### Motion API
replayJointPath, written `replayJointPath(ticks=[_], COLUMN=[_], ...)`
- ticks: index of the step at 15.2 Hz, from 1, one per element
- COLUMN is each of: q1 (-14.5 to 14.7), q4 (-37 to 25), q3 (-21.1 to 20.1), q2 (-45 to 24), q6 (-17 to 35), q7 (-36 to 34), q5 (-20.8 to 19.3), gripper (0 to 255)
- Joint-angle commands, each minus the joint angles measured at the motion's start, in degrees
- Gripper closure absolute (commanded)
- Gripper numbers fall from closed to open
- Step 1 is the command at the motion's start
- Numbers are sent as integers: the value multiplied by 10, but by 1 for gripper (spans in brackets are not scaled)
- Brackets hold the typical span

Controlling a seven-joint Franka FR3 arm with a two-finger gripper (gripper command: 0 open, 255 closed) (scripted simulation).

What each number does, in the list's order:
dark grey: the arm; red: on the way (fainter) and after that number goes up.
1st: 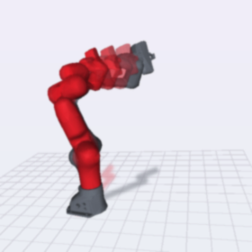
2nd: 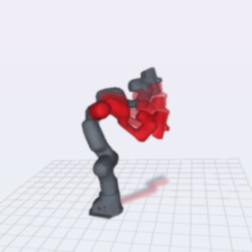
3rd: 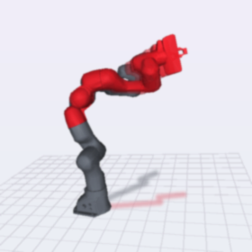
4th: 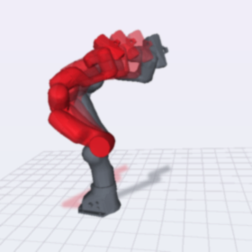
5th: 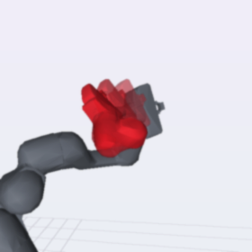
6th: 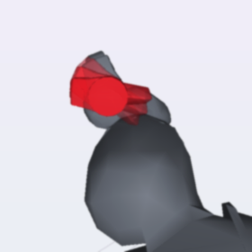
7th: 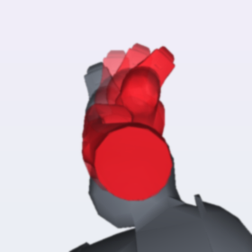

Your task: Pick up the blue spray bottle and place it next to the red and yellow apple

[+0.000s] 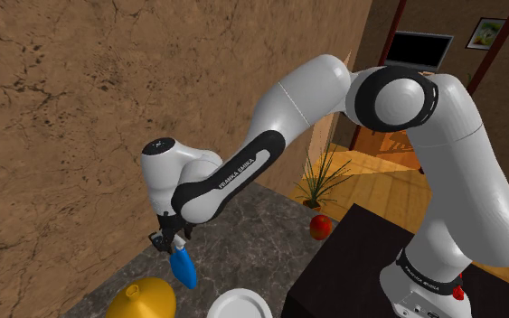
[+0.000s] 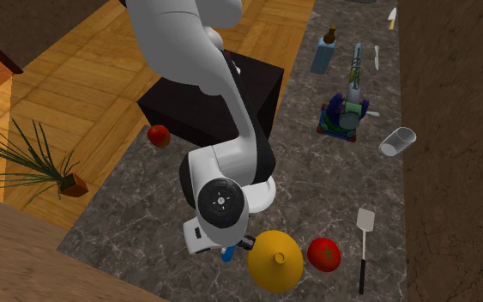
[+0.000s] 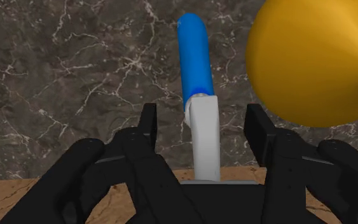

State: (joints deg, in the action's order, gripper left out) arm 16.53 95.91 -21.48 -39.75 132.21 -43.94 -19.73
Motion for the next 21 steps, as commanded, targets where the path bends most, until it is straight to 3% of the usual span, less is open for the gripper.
replayJointPath(ticks=[1,9,21], q1=[0,0,-13], q4=[0,0,-6], q3=[0,0,-19], q2=[0,0,57], q6=[0,0,-61], q7=[0,0,16], q5=[0,0,25], gripper=[255,255,255])
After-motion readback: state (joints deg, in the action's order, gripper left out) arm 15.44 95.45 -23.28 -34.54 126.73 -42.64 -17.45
